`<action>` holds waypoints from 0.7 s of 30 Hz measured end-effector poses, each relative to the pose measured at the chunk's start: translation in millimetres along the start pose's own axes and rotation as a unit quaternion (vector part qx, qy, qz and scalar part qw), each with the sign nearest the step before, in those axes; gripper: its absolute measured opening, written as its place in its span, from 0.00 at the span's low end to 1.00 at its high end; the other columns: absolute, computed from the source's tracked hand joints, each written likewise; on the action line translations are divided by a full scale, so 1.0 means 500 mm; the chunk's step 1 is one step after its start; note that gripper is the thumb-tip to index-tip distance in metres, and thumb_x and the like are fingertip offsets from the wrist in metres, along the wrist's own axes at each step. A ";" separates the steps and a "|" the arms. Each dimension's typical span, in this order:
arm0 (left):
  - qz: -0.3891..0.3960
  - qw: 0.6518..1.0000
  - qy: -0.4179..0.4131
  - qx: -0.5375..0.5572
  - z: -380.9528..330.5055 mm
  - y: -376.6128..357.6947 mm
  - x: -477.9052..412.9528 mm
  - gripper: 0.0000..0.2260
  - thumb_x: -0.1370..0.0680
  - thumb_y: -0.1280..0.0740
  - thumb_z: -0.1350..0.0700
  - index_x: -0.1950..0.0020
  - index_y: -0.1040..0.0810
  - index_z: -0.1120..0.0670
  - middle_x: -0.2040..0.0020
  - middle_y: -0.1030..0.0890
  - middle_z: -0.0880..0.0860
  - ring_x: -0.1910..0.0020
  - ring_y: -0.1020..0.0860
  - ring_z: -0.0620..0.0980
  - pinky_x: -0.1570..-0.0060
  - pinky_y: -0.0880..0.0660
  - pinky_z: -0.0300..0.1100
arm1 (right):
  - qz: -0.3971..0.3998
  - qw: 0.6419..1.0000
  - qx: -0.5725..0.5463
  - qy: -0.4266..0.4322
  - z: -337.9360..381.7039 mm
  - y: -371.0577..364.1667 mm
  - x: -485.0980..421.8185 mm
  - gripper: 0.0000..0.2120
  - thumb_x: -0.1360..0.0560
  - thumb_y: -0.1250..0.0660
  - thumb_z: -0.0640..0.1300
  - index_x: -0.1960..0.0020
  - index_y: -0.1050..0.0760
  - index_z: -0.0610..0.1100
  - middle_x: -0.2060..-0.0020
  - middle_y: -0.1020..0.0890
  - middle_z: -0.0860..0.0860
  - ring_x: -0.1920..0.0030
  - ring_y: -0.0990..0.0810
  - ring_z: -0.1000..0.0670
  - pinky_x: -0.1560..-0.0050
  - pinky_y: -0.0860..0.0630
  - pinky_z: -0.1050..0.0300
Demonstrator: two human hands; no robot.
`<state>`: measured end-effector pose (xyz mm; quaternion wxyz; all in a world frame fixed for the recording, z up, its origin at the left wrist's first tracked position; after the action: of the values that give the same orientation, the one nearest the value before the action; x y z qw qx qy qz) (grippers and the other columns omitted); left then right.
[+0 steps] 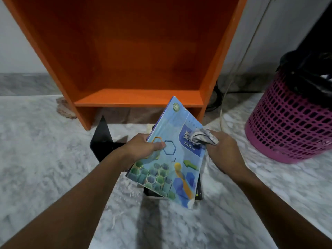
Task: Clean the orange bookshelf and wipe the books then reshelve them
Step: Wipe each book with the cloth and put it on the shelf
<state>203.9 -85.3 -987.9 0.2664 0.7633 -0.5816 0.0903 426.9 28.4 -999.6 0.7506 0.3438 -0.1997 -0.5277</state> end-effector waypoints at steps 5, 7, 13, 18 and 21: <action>-0.015 0.996 -0.074 -0.045 -0.116 0.075 0.059 0.08 0.23 0.30 0.50 0.50 0.18 0.54 0.65 0.18 0.47 0.69 0.23 0.43 0.69 0.31 0.34 | -0.037 0.989 -0.120 0.074 0.144 0.075 -0.030 0.10 0.23 0.35 0.37 0.49 0.17 0.47 0.59 0.15 0.50 0.59 0.18 0.54 0.56 0.22 0.52; -0.025 0.993 -0.100 -0.054 -0.165 0.108 0.092 0.07 0.21 0.31 0.52 0.53 0.19 0.55 0.76 0.24 0.42 0.78 0.28 0.38 0.76 0.35 0.30 | -0.052 0.985 -0.133 0.097 0.203 0.096 -0.043 0.12 0.24 0.36 0.37 0.47 0.17 0.48 0.55 0.15 0.50 0.53 0.18 0.48 0.50 0.21 0.45; -0.160 0.962 -0.218 -0.033 -0.324 0.240 0.224 0.08 0.21 0.32 0.51 0.51 0.16 0.54 0.62 0.17 0.59 0.67 0.23 0.52 0.65 0.29 0.43 | -0.089 0.963 -0.176 0.183 0.427 0.198 -0.075 0.12 0.26 0.35 0.38 0.48 0.18 0.51 0.58 0.15 0.53 0.55 0.18 0.49 0.54 0.22 0.51; -0.359 0.869 -0.339 0.032 -0.442 0.341 0.299 0.06 0.21 0.32 0.53 0.49 0.17 0.52 0.65 0.17 0.45 0.70 0.20 0.39 0.73 0.24 0.37 | -0.099 0.931 -0.260 0.236 0.603 0.281 -0.104 0.07 0.24 0.32 0.39 0.55 0.18 0.49 0.63 0.16 0.54 0.62 0.21 0.56 0.60 0.27 0.58; -0.434 0.812 -0.383 0.078 -0.495 0.382 0.313 0.05 0.20 0.34 0.51 0.46 0.22 0.50 0.60 0.19 0.43 0.65 0.19 0.39 0.72 0.24 0.31 | -0.079 0.922 -0.277 0.258 0.688 0.320 -0.124 0.15 0.24 0.35 0.36 0.62 0.23 0.55 0.73 0.22 0.62 0.71 0.26 0.64 0.68 0.33 0.69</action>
<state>115.9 -124.6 -651.8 -0.0270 0.9271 -0.2363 -0.2895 281.0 13.9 -644.1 0.7973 0.2612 0.1831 -0.5124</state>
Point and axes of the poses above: each hand's wrist, its own x-axis away from the middle knuckle, its own y-axis out of the back of the hand, z = x × y, the point moved 2 cm from there along -x, towards the middle knuckle
